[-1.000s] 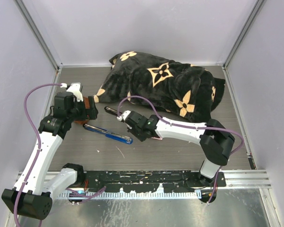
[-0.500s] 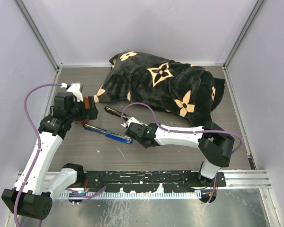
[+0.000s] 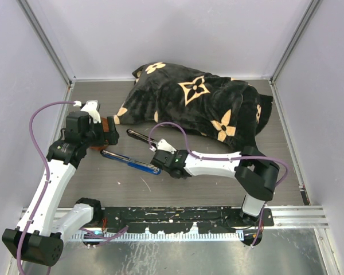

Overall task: Load the staples into the stapler
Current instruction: Pick up the stapler, then place the staple in the staple box.

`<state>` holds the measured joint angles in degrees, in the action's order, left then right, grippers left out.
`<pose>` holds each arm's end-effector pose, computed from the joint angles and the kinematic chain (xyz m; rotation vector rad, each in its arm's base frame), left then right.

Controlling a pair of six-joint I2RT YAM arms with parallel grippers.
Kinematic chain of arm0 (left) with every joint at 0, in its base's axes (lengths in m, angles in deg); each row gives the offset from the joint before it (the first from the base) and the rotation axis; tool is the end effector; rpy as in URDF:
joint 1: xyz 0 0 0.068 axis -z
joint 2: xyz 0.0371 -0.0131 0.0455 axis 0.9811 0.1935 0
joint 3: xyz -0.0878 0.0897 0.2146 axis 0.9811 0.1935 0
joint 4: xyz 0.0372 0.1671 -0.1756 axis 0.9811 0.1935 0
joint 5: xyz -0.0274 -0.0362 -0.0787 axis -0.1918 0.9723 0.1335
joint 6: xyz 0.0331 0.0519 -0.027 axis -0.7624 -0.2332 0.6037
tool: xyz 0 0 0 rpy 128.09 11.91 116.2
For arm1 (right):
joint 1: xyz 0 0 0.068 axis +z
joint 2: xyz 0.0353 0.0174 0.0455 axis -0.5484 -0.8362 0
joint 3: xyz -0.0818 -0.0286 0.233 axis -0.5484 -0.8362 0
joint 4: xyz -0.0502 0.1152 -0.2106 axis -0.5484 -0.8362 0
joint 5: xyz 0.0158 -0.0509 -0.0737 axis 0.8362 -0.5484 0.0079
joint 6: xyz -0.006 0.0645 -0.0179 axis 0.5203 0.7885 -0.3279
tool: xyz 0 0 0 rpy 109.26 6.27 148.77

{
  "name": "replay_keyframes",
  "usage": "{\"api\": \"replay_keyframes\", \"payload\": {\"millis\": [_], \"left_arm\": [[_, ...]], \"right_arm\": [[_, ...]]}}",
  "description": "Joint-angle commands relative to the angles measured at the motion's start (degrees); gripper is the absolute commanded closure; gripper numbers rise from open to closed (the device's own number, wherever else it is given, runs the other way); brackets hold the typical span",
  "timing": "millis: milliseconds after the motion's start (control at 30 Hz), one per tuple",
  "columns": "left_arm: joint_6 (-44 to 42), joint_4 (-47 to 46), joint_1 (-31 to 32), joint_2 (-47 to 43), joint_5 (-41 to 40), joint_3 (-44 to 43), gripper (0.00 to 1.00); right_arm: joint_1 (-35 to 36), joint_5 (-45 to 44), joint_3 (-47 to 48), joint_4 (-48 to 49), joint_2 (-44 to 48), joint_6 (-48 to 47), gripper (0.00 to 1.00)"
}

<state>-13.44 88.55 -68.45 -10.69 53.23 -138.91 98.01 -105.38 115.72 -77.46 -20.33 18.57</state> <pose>0.2000 -0.0374 0.3009 -0.0084 2.2189 -0.2233 0.1590 0.2659 0.1532 -0.9898 2.2991 -0.3549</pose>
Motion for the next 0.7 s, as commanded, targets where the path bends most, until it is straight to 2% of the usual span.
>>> {"api": "replay_keyframes", "payload": {"millis": [0,367,667], "left_arm": [[0.2,-1.91,-0.16,-1.25,0.57,-0.02,0.02],[0.19,-1.89,-0.15,-1.32,0.4,-0.03,0.02],[0.1,-1.9,-0.11,-1.45,0.3,-0.02,0.02]], "right_arm": [[-0.62,-6.37,3.02,0.02,-2.29,-0.66,0.83],[-1.2,-8.43,4.95,1.83,-6.75,-2.21,0.83],[-1.47,-4.24,5.03,2.92,-7.29,-1.95,0.73]]}}
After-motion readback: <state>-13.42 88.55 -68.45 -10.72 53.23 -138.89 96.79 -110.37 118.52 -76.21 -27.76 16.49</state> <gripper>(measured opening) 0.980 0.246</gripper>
